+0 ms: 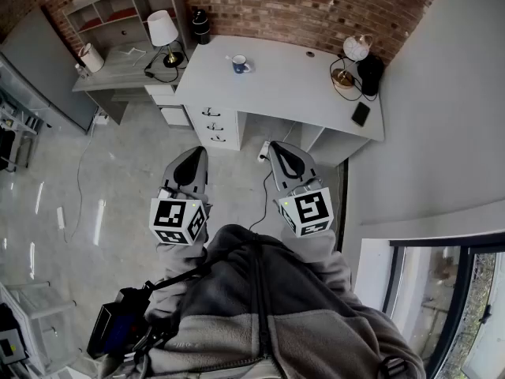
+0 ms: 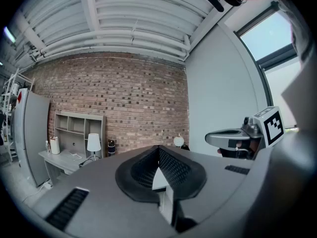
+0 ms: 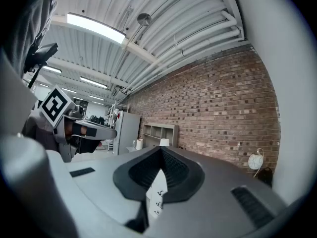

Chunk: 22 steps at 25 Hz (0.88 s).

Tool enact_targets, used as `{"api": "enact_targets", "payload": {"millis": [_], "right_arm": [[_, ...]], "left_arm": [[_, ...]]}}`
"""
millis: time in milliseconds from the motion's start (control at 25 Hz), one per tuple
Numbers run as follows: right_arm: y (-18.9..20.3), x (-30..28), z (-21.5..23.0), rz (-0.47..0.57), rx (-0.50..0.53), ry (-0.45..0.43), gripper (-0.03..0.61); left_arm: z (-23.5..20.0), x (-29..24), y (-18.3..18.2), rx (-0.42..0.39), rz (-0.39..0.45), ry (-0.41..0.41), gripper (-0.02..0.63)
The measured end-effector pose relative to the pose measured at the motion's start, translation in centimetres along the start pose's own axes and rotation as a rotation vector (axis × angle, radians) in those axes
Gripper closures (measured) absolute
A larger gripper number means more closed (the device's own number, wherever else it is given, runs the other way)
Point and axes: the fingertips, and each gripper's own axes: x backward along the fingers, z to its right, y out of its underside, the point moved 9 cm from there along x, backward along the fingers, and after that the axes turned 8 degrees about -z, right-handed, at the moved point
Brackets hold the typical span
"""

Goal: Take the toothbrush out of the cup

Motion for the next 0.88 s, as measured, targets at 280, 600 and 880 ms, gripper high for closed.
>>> {"api": "enact_targets", "payload": {"millis": [280,600,880], "right_arm": [[-0.1,-0.7,0.3,-0.010,-0.017,-0.028,0.577],[-0.1,-0.4,0.7,-0.026,-0.026,-0.051,0.577],[0.9,0.2,2.0,-0.053,-0.036,-0.078,0.577]], "left_arm": [[-0.2,-0.6,-0.7,-0.018,0.003,-0.004,0.609],[0.5,-1.0,-1.1,-0.025,-0.030,-0.007,0.609],[1.9,-1.6,-0.9,-0.015,-0.049,-0.025,0.609]]}}
